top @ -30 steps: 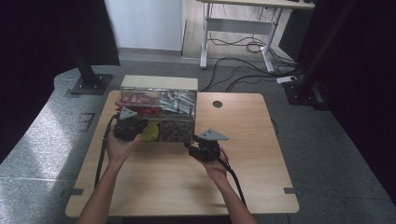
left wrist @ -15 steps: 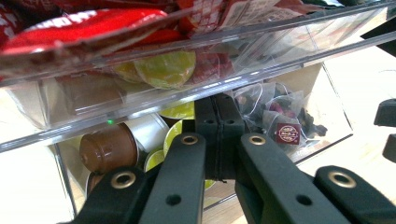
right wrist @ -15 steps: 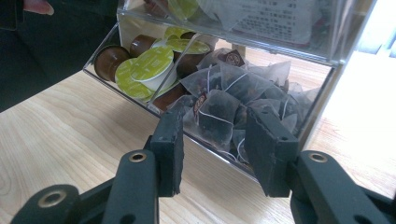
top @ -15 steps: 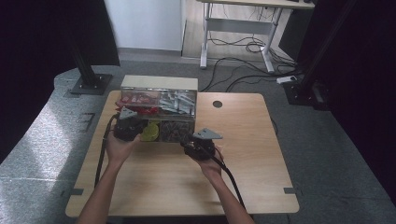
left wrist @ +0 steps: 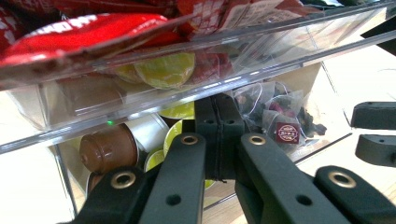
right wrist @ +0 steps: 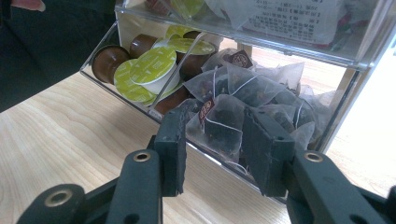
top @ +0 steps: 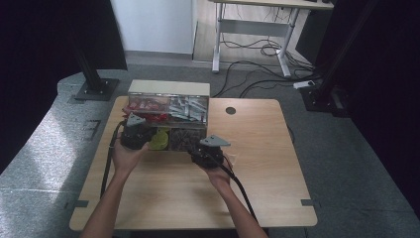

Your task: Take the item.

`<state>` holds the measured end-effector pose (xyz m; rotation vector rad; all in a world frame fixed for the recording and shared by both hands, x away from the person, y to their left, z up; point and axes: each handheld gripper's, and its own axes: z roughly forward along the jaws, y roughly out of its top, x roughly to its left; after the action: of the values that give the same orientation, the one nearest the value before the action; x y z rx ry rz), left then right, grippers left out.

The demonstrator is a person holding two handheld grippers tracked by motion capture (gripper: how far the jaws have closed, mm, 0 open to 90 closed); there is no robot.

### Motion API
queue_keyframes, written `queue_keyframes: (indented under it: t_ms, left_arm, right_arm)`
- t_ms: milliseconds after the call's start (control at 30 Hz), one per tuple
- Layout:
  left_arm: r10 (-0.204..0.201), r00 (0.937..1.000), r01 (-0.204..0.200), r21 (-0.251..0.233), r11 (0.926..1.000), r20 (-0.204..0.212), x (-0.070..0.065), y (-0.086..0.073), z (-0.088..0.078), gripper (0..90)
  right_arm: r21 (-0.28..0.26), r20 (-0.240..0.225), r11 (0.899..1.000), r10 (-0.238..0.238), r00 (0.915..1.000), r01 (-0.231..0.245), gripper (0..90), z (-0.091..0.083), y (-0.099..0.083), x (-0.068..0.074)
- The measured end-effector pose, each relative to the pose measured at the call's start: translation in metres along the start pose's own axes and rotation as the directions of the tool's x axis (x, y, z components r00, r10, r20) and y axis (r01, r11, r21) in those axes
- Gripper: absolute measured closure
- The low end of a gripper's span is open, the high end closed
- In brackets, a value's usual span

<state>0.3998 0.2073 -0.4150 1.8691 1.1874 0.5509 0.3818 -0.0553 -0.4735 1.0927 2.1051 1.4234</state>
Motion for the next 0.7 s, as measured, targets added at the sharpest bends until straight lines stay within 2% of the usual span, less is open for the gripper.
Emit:
queue_keyframes:
  t_ms: [400,700]
  left_arm:
    - [0.001,1.0,-0.001,0.002,1.0,0.0,0.001,0.0,-0.001,90.0]
    - [-0.001,1.0,0.001,0.001,1.0,0.002,0.001,0.0,-0.001,90.0]
  right_arm:
    - [0.006,0.0,1.0,-0.01,0.9999,0.01,62.7,0.017,0.001,0.004]
    - [-0.002,0.013,1.0,0.006,0.9999,-0.006,66.3,0.028,0.0,0.003]
